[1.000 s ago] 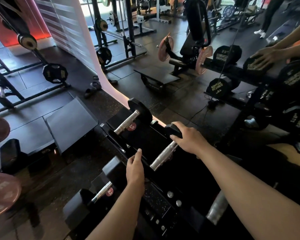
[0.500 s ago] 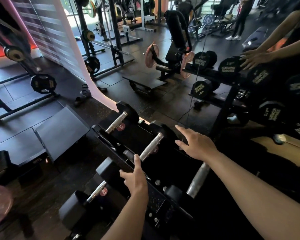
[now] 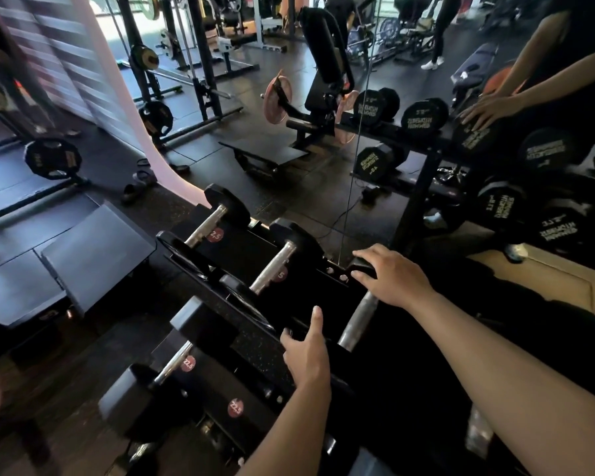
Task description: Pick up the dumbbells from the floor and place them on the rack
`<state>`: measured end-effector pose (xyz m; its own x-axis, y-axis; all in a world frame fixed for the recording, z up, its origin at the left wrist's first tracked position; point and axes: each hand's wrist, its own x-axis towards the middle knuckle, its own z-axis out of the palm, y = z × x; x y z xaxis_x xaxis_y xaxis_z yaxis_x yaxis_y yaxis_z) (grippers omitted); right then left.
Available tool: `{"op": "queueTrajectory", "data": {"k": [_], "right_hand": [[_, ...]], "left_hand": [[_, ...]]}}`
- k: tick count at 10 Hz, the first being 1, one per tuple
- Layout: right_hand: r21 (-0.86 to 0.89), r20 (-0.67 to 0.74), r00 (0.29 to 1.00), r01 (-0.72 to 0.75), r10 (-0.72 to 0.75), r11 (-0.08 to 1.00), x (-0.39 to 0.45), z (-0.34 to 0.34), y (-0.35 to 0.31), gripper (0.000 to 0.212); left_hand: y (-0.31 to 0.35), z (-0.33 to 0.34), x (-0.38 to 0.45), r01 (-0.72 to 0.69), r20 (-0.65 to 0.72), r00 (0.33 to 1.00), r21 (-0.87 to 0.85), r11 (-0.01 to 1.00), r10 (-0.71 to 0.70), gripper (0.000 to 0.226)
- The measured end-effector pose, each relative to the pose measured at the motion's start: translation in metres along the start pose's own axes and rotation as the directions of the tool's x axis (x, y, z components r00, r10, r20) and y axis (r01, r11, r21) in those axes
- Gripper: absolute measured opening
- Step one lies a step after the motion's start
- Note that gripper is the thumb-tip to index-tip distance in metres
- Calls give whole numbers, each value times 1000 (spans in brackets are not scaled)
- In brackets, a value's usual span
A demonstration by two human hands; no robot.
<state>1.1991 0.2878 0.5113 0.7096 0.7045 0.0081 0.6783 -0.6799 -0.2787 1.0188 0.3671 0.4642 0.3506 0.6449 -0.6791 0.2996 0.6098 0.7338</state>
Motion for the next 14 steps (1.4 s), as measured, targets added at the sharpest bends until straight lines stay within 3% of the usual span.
{"op": "queueTrajectory", "data": {"k": [1,3,4,6,8,11,12,13,14], "right_hand": [[11,-14,1000,10,-10,1000,-1,3,2,51],[33,-53,998,-26,28,999,-2,9,10,48],[27,-88,995,-42,44,999,-3,10,8,47],[22,-108,994,19,-16,1000,-3,10,7,46],[16,-78,997,-18,19,1000,-2,10,6,47],[-11,0,999,-42,42,999,-5,6,5,49],[-9,46,997,-63,63,998,-10,-7,2,53],[-14,2,998,-63,63,998,-15,-21,-1,54],[96,-73,993,-91,98,991,-27,-45,-1,54]], "left_hand": [[-4,3,0,-3,-11,1000,26,1000,4,96],[-6,4,5,-30,-82,996,95,995,38,42],[-6,4,5,-32,-83,996,103,994,41,32],[-12,-1,5,-47,-47,997,144,988,54,40],[-4,-2,7,-53,-78,995,190,980,69,32],[-4,-6,12,-108,-37,991,317,942,126,41],[7,-10,11,-187,4,979,412,892,204,46],[23,-9,6,-255,45,964,444,859,263,53],[54,-5,-1,-413,117,904,485,770,411,60]]}}
